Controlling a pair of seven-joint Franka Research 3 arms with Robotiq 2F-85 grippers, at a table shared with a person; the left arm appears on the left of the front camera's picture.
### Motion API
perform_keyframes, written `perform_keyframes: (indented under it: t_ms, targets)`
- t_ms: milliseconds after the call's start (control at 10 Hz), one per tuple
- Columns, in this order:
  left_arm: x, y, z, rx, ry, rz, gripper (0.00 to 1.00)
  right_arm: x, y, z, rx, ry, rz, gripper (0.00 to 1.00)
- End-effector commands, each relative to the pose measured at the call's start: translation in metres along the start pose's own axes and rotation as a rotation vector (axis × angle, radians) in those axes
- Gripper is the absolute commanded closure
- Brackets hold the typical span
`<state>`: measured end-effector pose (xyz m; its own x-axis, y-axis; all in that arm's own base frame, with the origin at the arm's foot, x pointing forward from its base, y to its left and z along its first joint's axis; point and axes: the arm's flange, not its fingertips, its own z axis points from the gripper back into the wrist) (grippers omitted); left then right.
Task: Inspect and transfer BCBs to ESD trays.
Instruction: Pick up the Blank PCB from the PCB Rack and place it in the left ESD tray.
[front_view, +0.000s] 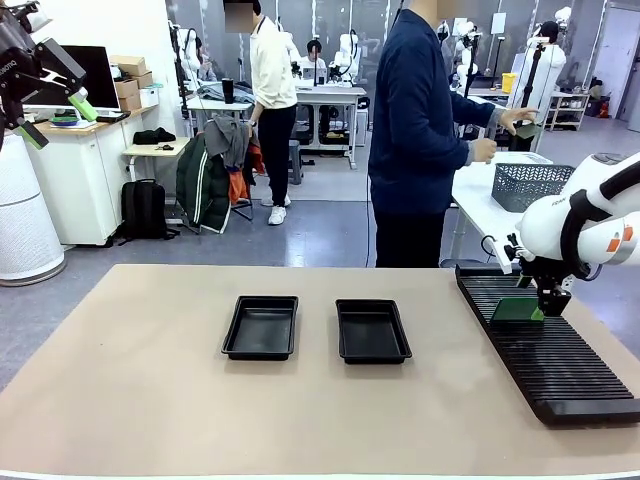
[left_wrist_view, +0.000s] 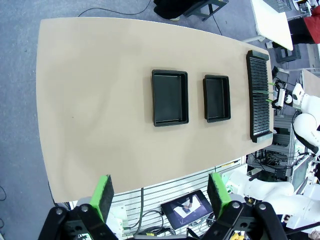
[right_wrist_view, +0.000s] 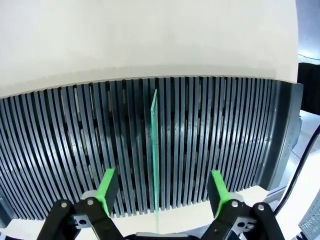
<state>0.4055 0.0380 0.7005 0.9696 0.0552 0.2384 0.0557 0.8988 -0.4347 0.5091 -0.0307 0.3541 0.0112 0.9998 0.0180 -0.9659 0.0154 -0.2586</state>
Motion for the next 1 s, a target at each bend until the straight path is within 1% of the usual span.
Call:
perform_keyframes:
  t_ms: [0, 100, 200, 300, 400, 500, 600, 700, 800, 900]
  targets:
    - [-0.0011, 0.0002, -0.0001, 0.0, 0.0, 0.003, 0.0, -0.0065, -0.0013, -0.002, -0.01, -0.009, 0.039, 0.15]
    - [-0.0011, 0.0002, -0.0001, 0.0, 0.0, 0.003, 0.0, -0.0068, -0.0015, -0.002, -0.015, -0.011, 0.04, 0.21]
    - [-0.0011, 0.0002, -0.0001, 0.0, 0.0, 0.003, 0.0, -0.0069, -0.0016, -0.0021, -0.016, -0.013, 0.041, 0.23]
    - [-0.0011, 0.0002, -0.0001, 0.0, 0.0, 0.003, 0.0, -0.0076, -0.0012, -0.0024, -0.019, -0.023, 0.042, 0.29]
    - [-0.0011, 0.0002, -0.0001, 0.0, 0.0, 0.003, 0.0, -0.0079, -0.0018, -0.0028, -0.018, -0.027, 0.04, 0.32]
    - [-0.0011, 0.0002, -0.0001, 0.0, 0.0, 0.003, 0.0, -0.0081, -0.0016, -0.0028, -0.024, -0.029, 0.04, 0.38]
    - [-0.0011, 0.0002, -0.0001, 0.0, 0.0, 0.003, 0.0, -0.0076, -0.0019, -0.0017, -0.027, -0.028, 0.044, 0.41]
    - [-0.0011, 0.0002, -0.0001, 0.0, 0.0, 0.003, 0.0, -0.0072, -0.0024, -0.0006, -0.031, -0.028, 0.046, 0.47]
    - [-0.0011, 0.0002, -0.0001, 0.0, 0.0, 0.003, 0.0, -0.0071, -0.0041, -0.0006, -0.026, -0.025, 0.042, 0.49]
    - [-0.0011, 0.0002, -0.0001, 0.0, 0.0, 0.003, 0.0, -0.0073, -0.0056, -0.0023, -0.021, -0.025, 0.042, 0.56]
